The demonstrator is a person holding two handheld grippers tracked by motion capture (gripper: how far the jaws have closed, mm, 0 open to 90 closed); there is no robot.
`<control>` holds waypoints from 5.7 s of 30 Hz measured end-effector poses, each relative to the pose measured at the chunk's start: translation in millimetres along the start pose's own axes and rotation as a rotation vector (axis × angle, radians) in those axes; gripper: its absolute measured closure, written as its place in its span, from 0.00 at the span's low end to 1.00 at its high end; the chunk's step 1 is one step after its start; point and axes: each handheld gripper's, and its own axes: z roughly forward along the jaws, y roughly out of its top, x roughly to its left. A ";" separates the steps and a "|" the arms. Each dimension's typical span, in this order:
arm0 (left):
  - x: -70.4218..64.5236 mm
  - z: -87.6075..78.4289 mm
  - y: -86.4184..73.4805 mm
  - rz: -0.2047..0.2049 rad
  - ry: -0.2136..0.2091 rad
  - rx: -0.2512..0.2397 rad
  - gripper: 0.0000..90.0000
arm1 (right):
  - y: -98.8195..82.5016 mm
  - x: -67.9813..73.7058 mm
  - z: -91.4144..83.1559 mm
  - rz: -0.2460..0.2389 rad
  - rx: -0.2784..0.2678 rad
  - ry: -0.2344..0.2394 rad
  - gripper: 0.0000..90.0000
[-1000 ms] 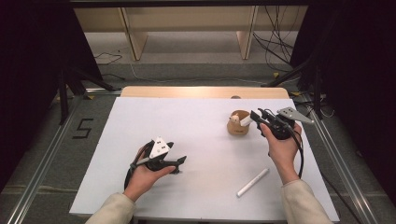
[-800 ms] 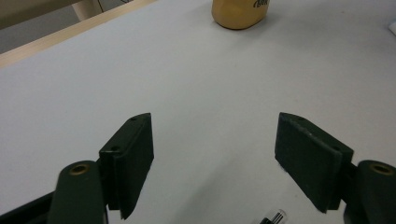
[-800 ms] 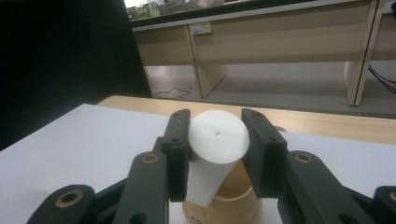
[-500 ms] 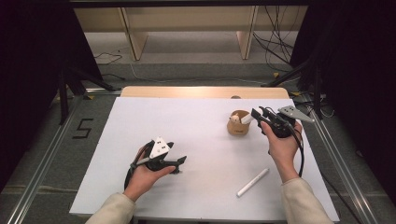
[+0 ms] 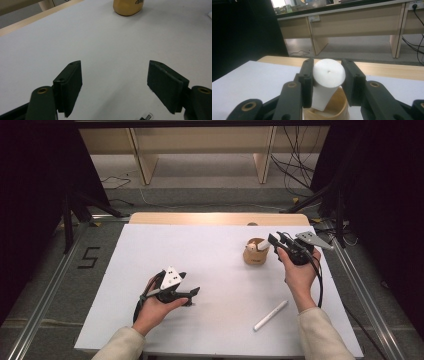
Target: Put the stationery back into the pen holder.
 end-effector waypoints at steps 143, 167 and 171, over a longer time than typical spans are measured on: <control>-33.7 21.5 -4.3 -0.130 0.023 0.275 1.00 | -71.5 23.9 -45.9 -0.191 0.337 0.068 0.44; -37.7 11.7 -7.5 -0.130 -0.005 0.341 1.00 | -71.5 23.5 -46.3 -0.188 0.336 0.066 0.44; -37.9 5.1 -9.6 -0.141 -0.014 0.362 1.00 | -71.2 23.3 -46.7 -0.189 0.337 0.065 0.44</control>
